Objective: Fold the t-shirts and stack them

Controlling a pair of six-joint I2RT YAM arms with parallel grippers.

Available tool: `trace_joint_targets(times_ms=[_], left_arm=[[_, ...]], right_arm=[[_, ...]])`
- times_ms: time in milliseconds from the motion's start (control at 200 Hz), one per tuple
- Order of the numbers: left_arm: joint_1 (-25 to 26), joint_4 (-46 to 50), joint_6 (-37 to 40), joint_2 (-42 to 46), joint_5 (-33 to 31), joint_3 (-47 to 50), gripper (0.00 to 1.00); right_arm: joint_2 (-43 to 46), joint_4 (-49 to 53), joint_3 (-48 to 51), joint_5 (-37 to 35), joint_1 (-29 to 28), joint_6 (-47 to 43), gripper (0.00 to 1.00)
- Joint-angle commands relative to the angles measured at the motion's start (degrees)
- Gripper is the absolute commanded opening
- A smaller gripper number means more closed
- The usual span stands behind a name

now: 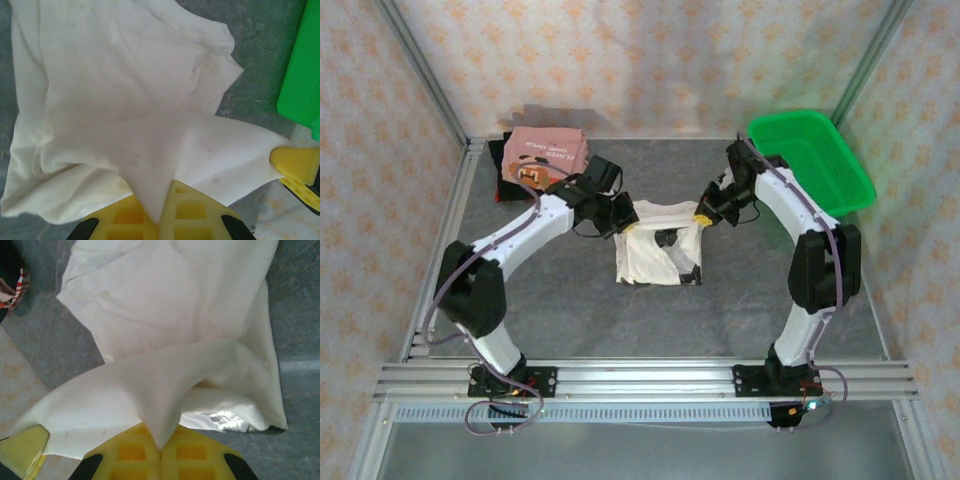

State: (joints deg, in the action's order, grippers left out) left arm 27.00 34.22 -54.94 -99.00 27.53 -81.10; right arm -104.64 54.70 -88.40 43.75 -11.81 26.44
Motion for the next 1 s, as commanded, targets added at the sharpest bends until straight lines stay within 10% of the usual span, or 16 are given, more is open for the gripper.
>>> trace_joint_targets(times_ms=[0, 320, 475, 625, 816, 996], left_arm=[[-1.36, 3.89, 4.55, -4.25, 1.48, -3.37, 0.0], [-5.74, 0.61, 6.33, -15.57, 1.38, -7.77, 0.0], [-6.48, -0.14, 6.09, -20.87, 2.66, -16.54, 0.52], [-7.09, 5.56, 8.0, -19.89, -0.36, -27.52, 0.75], [-6.81, 9.66, 12.61, -11.38, -4.7, -26.9, 0.84], [-5.44, 6.42, 17.23, -1.06, -5.96, -9.74, 0.84]], right_arm=[[-3.88, 0.89, -3.84, -0.88, 0.96, -2.02, 0.0], [-16.66, 0.61, -14.03, -1.56, 1.71, -2.32, 0.1], [-21.36, -1.2, -19.57, -2.33, 2.73, -0.47, 0.36], [-18.11, -4.22, -22.38, -2.37, 3.55, -0.03, 0.43], [-6.79, -3.71, -14.49, -5.35, 3.56, -5.16, 0.54], [4.44, -18.52, 4.67, 6.04, 3.25, -3.07, 0.68]])
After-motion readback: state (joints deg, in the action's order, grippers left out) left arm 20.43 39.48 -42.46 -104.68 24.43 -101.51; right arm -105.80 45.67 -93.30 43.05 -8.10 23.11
